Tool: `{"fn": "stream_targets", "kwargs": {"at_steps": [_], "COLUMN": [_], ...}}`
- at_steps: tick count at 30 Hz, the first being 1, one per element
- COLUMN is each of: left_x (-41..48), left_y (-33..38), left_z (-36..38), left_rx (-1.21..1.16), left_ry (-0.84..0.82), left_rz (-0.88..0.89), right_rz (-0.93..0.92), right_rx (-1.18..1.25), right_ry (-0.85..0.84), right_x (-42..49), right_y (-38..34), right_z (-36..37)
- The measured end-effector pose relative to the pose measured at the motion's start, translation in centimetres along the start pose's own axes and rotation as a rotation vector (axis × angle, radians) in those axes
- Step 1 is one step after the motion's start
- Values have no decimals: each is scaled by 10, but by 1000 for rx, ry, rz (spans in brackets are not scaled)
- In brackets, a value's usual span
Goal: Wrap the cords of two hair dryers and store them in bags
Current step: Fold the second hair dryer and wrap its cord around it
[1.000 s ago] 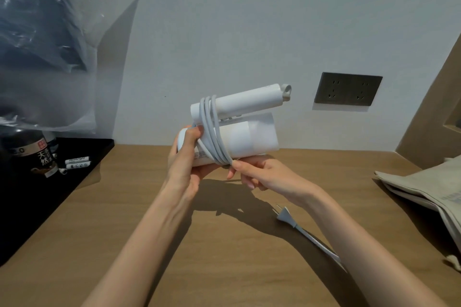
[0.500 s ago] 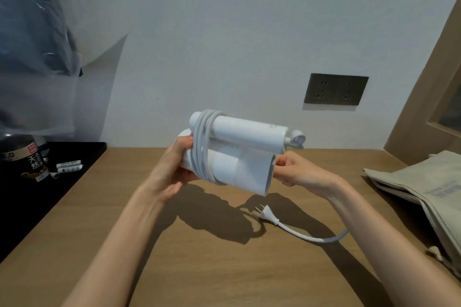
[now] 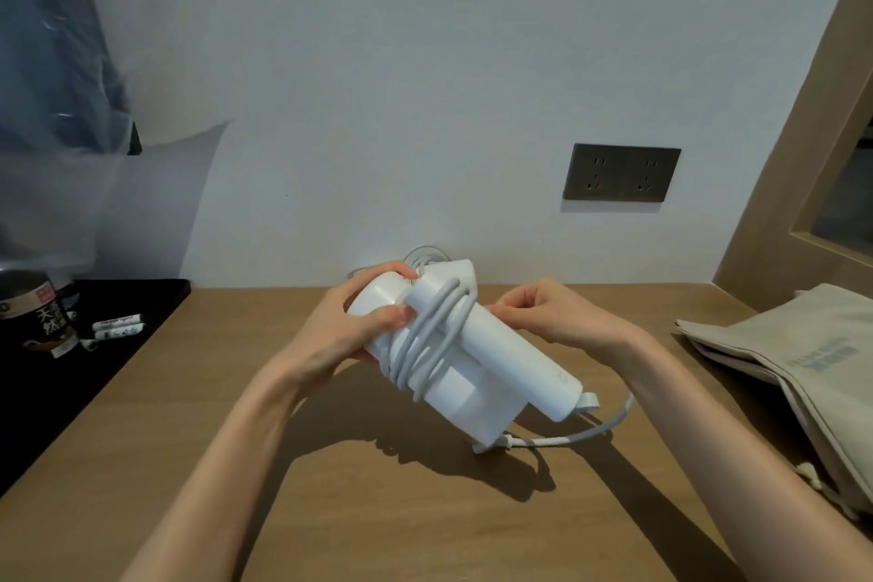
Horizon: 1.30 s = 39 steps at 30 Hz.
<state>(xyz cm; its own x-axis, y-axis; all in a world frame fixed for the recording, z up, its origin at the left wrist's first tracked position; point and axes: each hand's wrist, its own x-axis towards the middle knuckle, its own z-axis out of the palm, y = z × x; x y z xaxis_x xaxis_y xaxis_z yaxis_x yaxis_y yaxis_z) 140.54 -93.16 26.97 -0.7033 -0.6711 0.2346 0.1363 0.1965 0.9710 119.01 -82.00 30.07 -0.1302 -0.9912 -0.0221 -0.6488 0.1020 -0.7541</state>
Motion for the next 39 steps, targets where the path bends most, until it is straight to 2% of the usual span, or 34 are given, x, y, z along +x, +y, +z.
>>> {"fn": "stream_targets", "kwargs": {"at_steps": [5,15,20,26,32,36,39], "left_x": [-2,3,7,8,8,9,10], "left_y": [3,-4,-9,-8,-8,-10,-13], "left_z": [-1,-3,3,2,-2,-4,-3], "left_rx": [118,158,118,61,63,52,37], "left_ry": [45,172,310,397,369,386,421], "left_rz": [33,79,68,60,52,54,37], "right_rz": [-51,-201,-248,-264,-259,-258,-276], "right_rx": [-59,-302,-485,-448,-353,-268,-351], "right_ry": [118,258,380,481,540,542,506], "right_x": [3,-9,-12,-13,-8,-6,-7], "right_y": [-3,-36,-47,-46,-43,-41,-41], "right_z": [5,-3,0,3,-2,-6,0]}}
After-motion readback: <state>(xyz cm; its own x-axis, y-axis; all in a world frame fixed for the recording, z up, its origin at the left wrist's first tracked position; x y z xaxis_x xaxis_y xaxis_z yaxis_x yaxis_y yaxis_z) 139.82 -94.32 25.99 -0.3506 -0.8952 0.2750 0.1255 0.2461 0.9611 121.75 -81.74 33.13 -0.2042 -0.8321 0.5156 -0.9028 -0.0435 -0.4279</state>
